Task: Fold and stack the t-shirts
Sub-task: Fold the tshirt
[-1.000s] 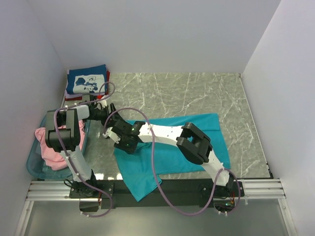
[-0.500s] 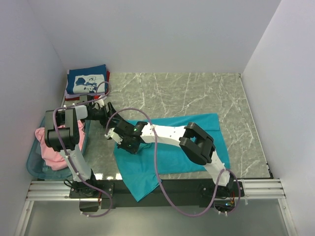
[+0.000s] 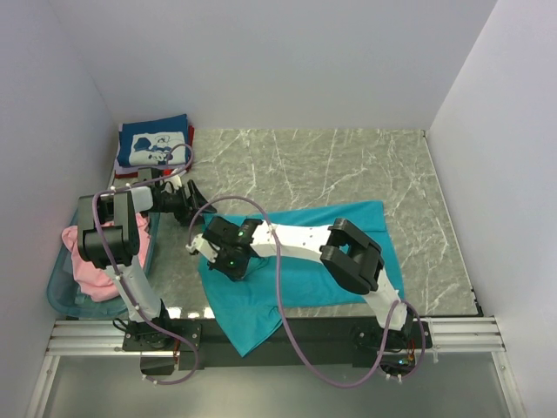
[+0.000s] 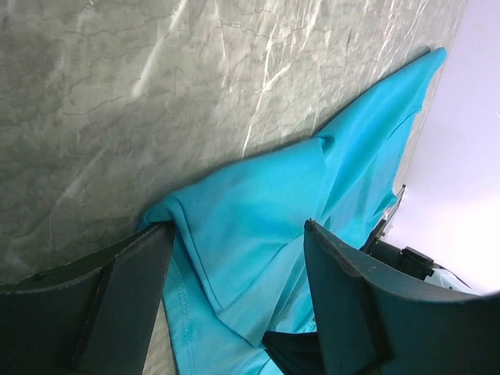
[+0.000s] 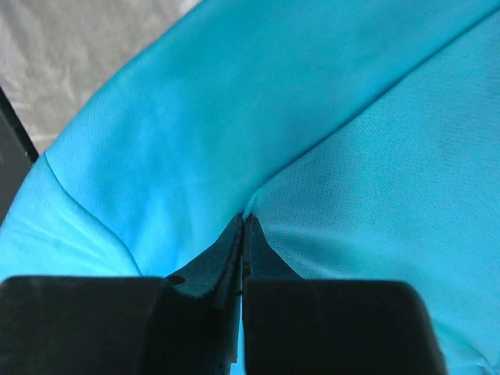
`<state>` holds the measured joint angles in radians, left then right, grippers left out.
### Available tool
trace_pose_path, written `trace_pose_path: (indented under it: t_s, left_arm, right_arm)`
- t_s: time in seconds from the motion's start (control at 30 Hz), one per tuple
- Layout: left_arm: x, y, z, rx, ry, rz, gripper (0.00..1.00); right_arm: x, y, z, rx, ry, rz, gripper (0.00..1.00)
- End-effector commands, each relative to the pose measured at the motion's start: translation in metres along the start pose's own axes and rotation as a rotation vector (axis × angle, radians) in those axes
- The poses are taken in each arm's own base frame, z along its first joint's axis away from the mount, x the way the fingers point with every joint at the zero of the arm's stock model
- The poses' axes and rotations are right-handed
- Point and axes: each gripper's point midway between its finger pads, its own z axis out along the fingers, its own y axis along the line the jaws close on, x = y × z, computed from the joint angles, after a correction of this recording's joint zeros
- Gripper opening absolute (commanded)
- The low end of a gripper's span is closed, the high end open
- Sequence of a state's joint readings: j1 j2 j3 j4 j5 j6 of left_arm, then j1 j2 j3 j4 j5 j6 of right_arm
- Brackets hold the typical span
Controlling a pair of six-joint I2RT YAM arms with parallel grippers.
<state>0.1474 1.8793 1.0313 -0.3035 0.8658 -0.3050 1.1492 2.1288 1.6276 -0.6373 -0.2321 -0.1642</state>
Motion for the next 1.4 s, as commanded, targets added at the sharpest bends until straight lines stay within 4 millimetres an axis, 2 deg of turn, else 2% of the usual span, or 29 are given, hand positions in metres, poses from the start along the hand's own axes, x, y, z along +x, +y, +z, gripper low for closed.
trace_pose_path:
  t_s: [0.0,0.07,0.1,0.17,0.2,0.27,0.33,0.37,0.4,0.43,0.47,0.5,0.53,0.57,0.63,0.67,0.7,0.73,0.83,0.97,1.1,1.37]
  left_arm:
    - [-0.008,0.020,0.002,-0.073,-0.033,0.022,0.73]
    - [-0.009,0.019,0.002,-0.071,-0.034,0.024,0.72]
    - [-0.010,0.018,0.001,-0.066,-0.035,0.028,0.72]
    - [-0.012,0.016,-0.001,-0.066,-0.038,0.043,0.70]
    - [-0.017,0.010,-0.006,-0.066,-0.056,0.065,0.70]
    - [-0.022,0.003,-0.013,-0.075,-0.073,0.115,0.69]
    - [-0.035,-0.010,-0.028,-0.093,-0.118,0.180,0.67]
    - [-0.036,-0.014,-0.033,-0.102,-0.121,0.202,0.67]
    - [-0.041,-0.022,-0.041,-0.108,-0.147,0.234,0.66]
    - [-0.044,-0.024,-0.046,-0.125,-0.160,0.249,0.64]
    - [-0.051,-0.023,-0.052,-0.170,-0.186,0.267,0.63]
    - [-0.054,-0.026,-0.059,-0.198,-0.206,0.281,0.61]
    - [-0.059,-0.027,-0.064,-0.219,-0.223,0.292,0.59]
    - [-0.060,-0.026,-0.068,-0.245,-0.231,0.305,0.57]
    - [-0.055,-0.031,-0.067,-0.228,-0.213,0.324,0.51]
    - [-0.049,-0.036,-0.064,-0.197,-0.187,0.347,0.48]
    - [-0.041,-0.040,-0.056,-0.178,-0.152,0.363,0.45]
    - [-0.032,-0.042,-0.051,-0.171,-0.118,0.365,0.40]
    - [-0.013,-0.046,-0.030,-0.156,-0.047,0.387,0.35]
    - [-0.004,-0.035,-0.012,-0.186,0.001,0.359,0.35]
    - [0.002,-0.014,0.002,-0.209,0.054,0.308,0.36]
    - [0.003,-0.002,0.009,-0.230,0.072,0.299,0.37]
  right_arm:
    - [-0.005,0.017,-0.015,-0.032,-0.031,-0.023,0.00]
    - [-0.005,0.014,-0.015,-0.020,-0.028,-0.027,0.00]
    - [-0.006,0.013,-0.016,-0.015,-0.026,-0.028,0.09]
    - [-0.014,0.010,-0.025,-0.002,-0.047,-0.022,0.21]
    - [-0.023,0.010,-0.037,-0.006,-0.080,-0.021,0.32]
    - [-0.030,-0.006,-0.061,-0.001,-0.116,0.018,0.42]
    - [-0.037,-0.017,-0.094,-0.015,-0.175,0.042,0.44]
    - [-0.028,-0.037,-0.107,-0.003,-0.175,0.089,0.45]
    - [-0.026,-0.047,-0.125,0.004,-0.202,0.096,0.45]
    - [-0.019,-0.055,-0.135,0.003,-0.204,0.117,0.45]
    - [0.001,-0.080,-0.145,0.032,-0.188,0.185,0.45]
    - [0.009,-0.090,-0.160,0.054,-0.204,0.196,0.44]
    - [0.020,-0.100,-0.165,0.066,-0.198,0.218,0.44]
    - [0.047,-0.123,-0.175,0.111,-0.175,0.260,0.42]
    - [0.076,-0.143,-0.184,0.157,-0.146,0.291,0.38]
    - [0.098,-0.148,-0.181,0.163,-0.107,0.313,0.35]
    - [0.115,-0.164,-0.191,0.202,-0.102,0.318,0.33]
    - [0.131,-0.167,-0.188,0.208,-0.073,0.322,0.32]
    - [0.158,-0.177,-0.189,0.237,-0.009,0.306,0.30]
    - [0.158,-0.184,-0.184,0.245,-0.004,0.276,0.31]
    - [0.156,-0.197,-0.167,0.248,0.017,0.275,0.32]
    - [0.165,-0.211,-0.135,0.257,0.069,0.257,0.33]
